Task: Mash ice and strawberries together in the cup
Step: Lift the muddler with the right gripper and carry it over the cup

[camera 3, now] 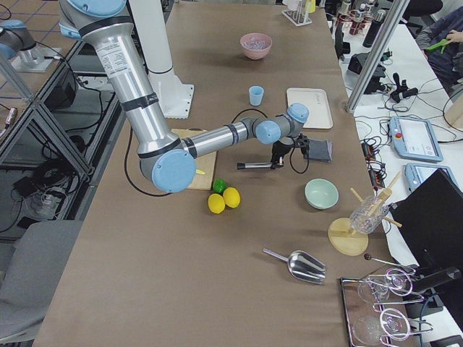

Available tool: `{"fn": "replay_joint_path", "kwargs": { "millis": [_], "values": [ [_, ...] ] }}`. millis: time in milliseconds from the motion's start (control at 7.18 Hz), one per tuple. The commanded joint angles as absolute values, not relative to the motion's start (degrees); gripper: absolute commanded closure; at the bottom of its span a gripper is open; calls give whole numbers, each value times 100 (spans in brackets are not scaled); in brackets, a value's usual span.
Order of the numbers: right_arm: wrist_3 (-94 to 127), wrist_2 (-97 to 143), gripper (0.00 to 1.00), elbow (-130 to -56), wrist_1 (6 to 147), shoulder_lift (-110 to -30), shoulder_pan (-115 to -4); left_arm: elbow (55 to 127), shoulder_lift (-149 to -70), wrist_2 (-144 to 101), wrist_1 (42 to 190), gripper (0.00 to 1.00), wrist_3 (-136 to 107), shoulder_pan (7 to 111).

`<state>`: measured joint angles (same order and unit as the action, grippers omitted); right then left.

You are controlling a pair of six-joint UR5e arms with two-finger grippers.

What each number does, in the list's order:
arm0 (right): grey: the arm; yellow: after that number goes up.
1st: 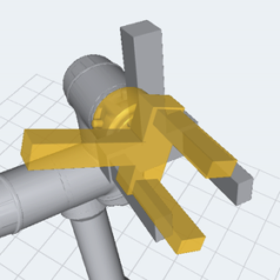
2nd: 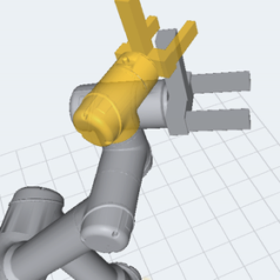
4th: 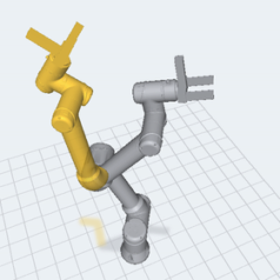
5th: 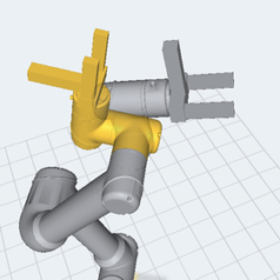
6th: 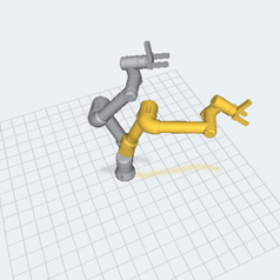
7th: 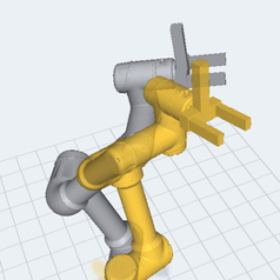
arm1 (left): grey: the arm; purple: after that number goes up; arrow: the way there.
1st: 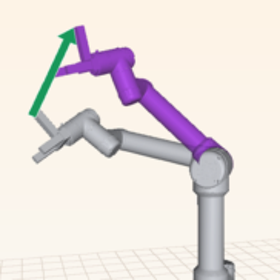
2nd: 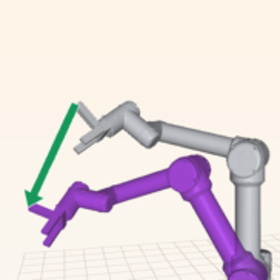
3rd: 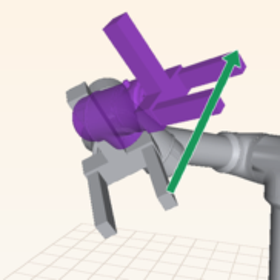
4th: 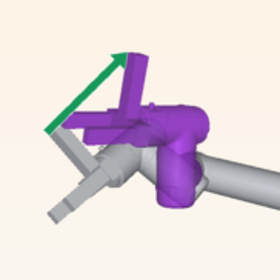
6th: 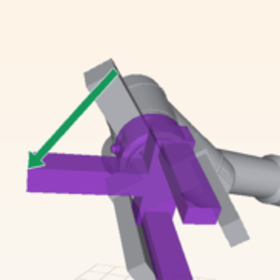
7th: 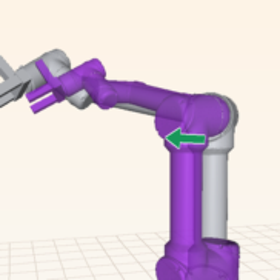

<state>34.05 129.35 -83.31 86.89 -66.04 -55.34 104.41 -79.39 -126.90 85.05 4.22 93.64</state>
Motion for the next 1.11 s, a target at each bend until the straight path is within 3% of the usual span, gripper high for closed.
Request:
{"fn": "replay_joint_path", "kwargs": {
  "millis": [0, 557, 975],
  "values": [
    [2912, 12666, 100, -8507, 8736, -6444, -5432, 10319, -7954, -12726, 8508, 2, 422, 9360],
    [2805, 12157, 100, -9701, 8869, -6153, -5073, 10231, -7945, -12735, 8499, 2, 422, 9360],
    [2408, 12191, 100, -10044, 8824, -5959, -5098, 10178, -7963, -12735, 8508, 2, 422, 9360]
  ]
}}
